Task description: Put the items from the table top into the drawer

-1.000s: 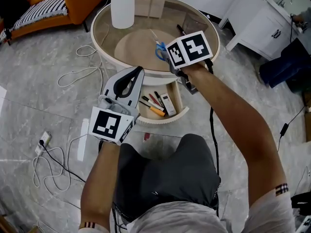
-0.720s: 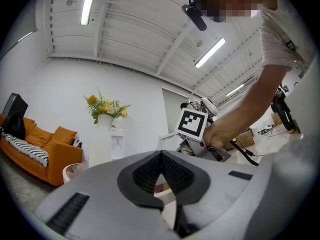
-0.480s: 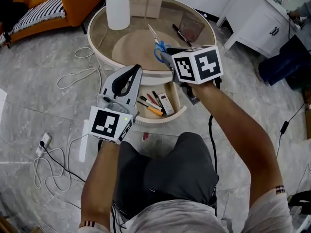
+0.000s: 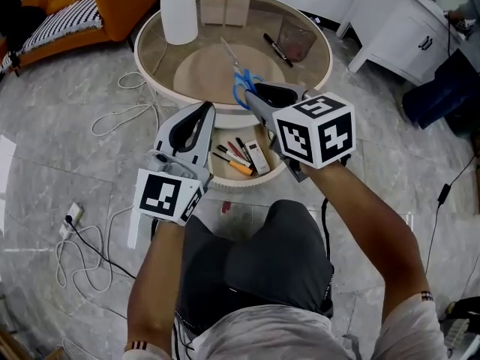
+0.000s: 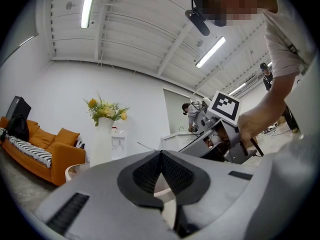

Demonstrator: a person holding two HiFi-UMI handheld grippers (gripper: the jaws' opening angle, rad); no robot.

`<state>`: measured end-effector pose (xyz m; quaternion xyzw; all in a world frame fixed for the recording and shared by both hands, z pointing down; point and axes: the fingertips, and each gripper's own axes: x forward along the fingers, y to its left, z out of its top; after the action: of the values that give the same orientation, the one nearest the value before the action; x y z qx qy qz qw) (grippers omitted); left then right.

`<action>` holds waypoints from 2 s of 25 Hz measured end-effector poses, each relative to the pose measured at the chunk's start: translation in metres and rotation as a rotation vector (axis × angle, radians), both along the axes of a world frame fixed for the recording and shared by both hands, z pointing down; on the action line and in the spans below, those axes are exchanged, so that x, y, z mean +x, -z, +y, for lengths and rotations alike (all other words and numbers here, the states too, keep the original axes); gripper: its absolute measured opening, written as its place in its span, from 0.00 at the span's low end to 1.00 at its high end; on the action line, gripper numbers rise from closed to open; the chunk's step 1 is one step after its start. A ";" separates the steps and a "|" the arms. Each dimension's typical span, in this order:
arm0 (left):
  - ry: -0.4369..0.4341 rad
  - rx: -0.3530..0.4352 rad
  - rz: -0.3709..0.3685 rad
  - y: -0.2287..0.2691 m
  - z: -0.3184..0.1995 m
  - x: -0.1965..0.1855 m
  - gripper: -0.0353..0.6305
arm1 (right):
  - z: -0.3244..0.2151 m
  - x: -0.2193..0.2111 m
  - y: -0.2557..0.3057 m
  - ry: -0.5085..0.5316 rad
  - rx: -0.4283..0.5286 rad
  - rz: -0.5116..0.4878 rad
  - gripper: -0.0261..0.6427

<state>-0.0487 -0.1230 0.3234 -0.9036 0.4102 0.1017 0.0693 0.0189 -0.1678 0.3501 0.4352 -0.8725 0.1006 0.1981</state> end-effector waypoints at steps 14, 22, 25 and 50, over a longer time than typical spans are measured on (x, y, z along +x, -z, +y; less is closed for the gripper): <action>0.070 -0.035 0.021 -0.023 0.022 -0.019 0.05 | 0.070 -0.005 -0.020 0.122 0.043 -0.056 0.16; 0.096 -0.073 0.034 -0.056 0.026 -0.026 0.05 | 0.098 -0.013 -0.061 0.201 0.044 0.027 0.16; 0.108 -0.093 0.037 -0.068 0.023 -0.028 0.05 | 0.104 -0.013 -0.076 0.221 0.021 0.044 0.16; 0.071 -0.156 0.008 -0.130 -0.021 -0.022 0.05 | 0.065 0.030 -0.254 0.227 -0.250 0.319 0.16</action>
<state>-0.0704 -0.1442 0.4536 -0.8906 0.4492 0.0708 0.0006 0.0493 -0.1032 0.6036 0.3167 -0.8543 0.1149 0.3957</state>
